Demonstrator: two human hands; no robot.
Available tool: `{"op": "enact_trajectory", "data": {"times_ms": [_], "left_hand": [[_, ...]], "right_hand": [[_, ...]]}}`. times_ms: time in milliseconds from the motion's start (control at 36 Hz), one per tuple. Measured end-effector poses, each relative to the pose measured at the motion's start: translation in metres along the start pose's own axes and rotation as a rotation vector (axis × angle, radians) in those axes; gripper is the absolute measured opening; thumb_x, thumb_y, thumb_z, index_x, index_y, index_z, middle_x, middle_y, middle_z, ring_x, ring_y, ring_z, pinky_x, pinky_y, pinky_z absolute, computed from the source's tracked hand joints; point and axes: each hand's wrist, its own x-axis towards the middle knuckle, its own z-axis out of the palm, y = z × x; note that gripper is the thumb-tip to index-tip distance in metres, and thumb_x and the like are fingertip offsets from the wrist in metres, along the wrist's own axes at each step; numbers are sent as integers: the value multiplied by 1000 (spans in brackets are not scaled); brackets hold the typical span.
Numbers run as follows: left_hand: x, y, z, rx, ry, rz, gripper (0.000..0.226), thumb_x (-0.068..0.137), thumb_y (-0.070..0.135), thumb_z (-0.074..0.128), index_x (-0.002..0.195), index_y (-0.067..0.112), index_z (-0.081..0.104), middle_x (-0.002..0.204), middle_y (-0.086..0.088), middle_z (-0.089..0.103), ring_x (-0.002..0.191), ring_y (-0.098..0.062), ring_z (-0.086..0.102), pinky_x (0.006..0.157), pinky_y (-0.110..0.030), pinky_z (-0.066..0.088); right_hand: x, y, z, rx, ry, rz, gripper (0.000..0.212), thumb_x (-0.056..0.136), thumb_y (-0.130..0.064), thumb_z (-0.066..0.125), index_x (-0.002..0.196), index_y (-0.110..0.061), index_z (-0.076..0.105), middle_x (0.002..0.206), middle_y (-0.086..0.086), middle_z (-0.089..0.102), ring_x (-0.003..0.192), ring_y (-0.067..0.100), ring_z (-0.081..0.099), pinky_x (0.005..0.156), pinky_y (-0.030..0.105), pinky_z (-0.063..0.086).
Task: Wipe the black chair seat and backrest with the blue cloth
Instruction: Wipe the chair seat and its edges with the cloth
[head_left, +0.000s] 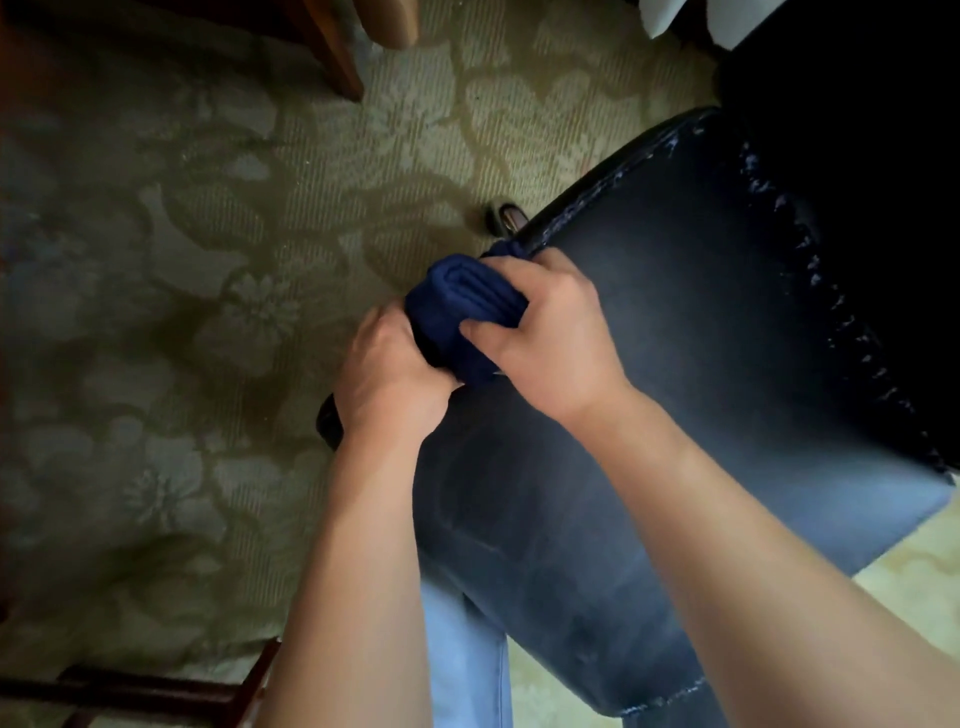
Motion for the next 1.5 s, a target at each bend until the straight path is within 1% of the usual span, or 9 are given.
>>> {"op": "enact_trajectory", "data": {"times_ms": [306, 417, 639, 778, 833, 1028, 1222, 1417, 1500], "left_hand": [[3, 1, -6, 10, -50, -56, 65, 68, 38, 91, 122, 31, 55, 125, 1, 52, 113, -26, 57, 95, -49, 50], [3, 3, -8, 3, -56, -66, 65, 67, 37, 91, 121, 31, 55, 125, 2, 51, 115, -27, 57, 98, -51, 49], [7, 1, -7, 10, -58, -58, 68, 67, 37, 92, 123, 30, 55, 126, 1, 52, 116, -27, 56, 98, -49, 48], [9, -3, -4, -11, -54, -42, 67, 65, 38, 92, 120, 27, 56, 123, -2, 55, 114, -29, 58, 91, -48, 52], [10, -3, -5, -3, -63, -45, 66, 64, 39, 92, 118, 26, 55, 123, -2, 54, 114, -29, 58, 89, -48, 54], [13, 2, -10, -4, -110, -82, 70, 64, 36, 93, 122, 31, 54, 123, -1, 51, 109, -27, 58, 91, -48, 53], [13, 6, -12, 12, -119, -106, 69, 65, 36, 92, 121, 33, 53, 124, -1, 50, 111, -26, 57, 96, -49, 51], [18, 12, -17, 135, -173, -84, 71, 61, 43, 91, 121, 36, 53, 121, 1, 55, 119, -27, 53, 98, -50, 49], [23, 25, -16, 83, -173, -35, 75, 66, 45, 89, 132, 32, 55, 132, 2, 52, 127, -28, 49, 101, -47, 47]], "right_hand": [[20, 11, -24, -77, 223, 90, 22, 77, -17, 73, 99, -20, 73, 92, 0, 46, 78, 17, 50, 65, 25, 35], [29, 14, -39, -78, 296, 145, 25, 80, -18, 71, 104, -22, 73, 98, 1, 49, 85, 19, 57, 73, 31, 49], [18, 7, -36, -34, 267, 18, 39, 76, -17, 75, 114, -24, 73, 96, -1, 49, 82, 8, 52, 71, 3, 37], [10, -5, -10, -77, 56, -45, 43, 74, -18, 77, 116, -25, 73, 96, 3, 53, 87, 21, 58, 77, 31, 49], [10, -4, -3, -74, 29, -32, 41, 76, -17, 75, 116, -24, 73, 98, 4, 53, 87, 22, 58, 75, 31, 49], [18, 9, -15, -64, 163, 55, 20, 76, -18, 75, 96, -19, 73, 87, 0, 48, 75, 16, 50, 64, 23, 35], [39, 15, -51, -136, 308, 154, 31, 78, -27, 72, 108, -23, 73, 103, 6, 56, 92, 27, 61, 80, 40, 53], [43, 22, -72, -67, 359, 154, 42, 78, -28, 77, 120, -26, 70, 105, -2, 51, 92, 10, 54, 78, 12, 40], [42, 14, -67, 4, 285, 86, 42, 72, -26, 79, 113, -27, 74, 99, 1, 55, 89, 12, 58, 80, 16, 45]]}}
